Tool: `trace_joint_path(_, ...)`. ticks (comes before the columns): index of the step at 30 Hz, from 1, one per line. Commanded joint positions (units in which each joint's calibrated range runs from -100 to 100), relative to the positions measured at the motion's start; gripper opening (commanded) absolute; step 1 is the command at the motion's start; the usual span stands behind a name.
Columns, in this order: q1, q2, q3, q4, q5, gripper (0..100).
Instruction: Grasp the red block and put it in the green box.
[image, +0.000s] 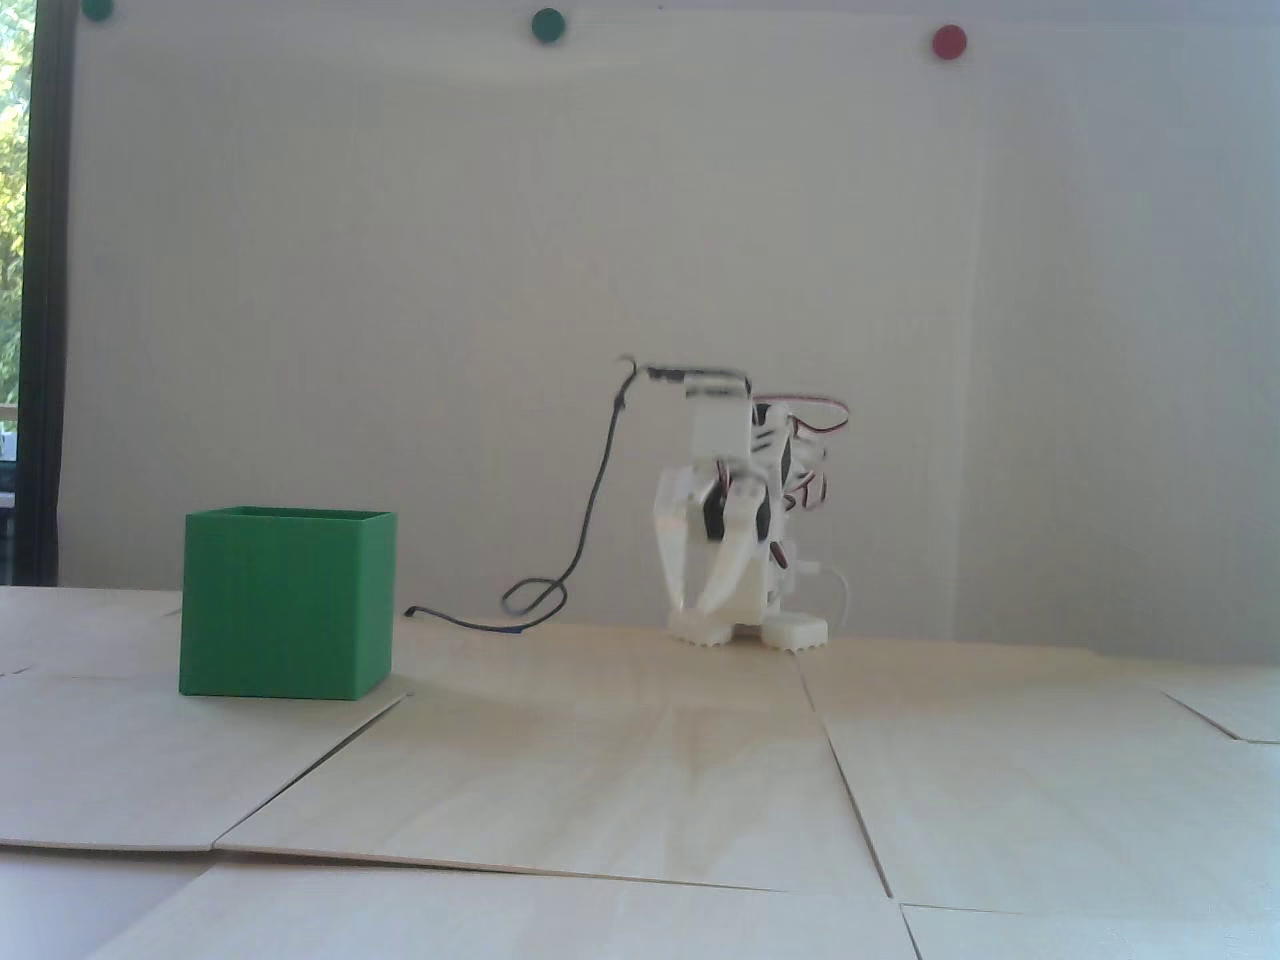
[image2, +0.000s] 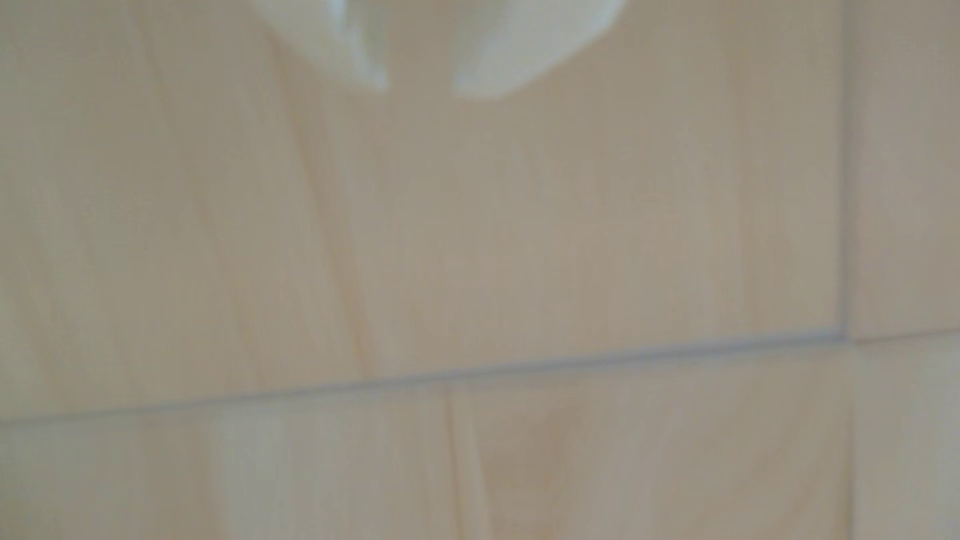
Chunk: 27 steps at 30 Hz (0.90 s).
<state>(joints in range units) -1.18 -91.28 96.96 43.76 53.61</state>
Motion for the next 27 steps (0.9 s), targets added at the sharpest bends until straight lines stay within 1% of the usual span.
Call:
trace_joint_path(1,-2.7,-3.8,0.0,11.8,0.5,2)
trace_joint_path(3,-3.6,-5.1,0.0,18.5,0.4,2)
trace_joint_path(6,-4.9,-7.5,0.0,31.9,0.4,2)
trace_joint_path(7,-5.4,-7.8,0.0,34.1,0.1,2)
trace_joint_path(12,-6.1,-7.1,0.0,33.8,-2.2,2)
trace_joint_path(27,-5.9,-7.5,0.0,33.7,-2.1,2)
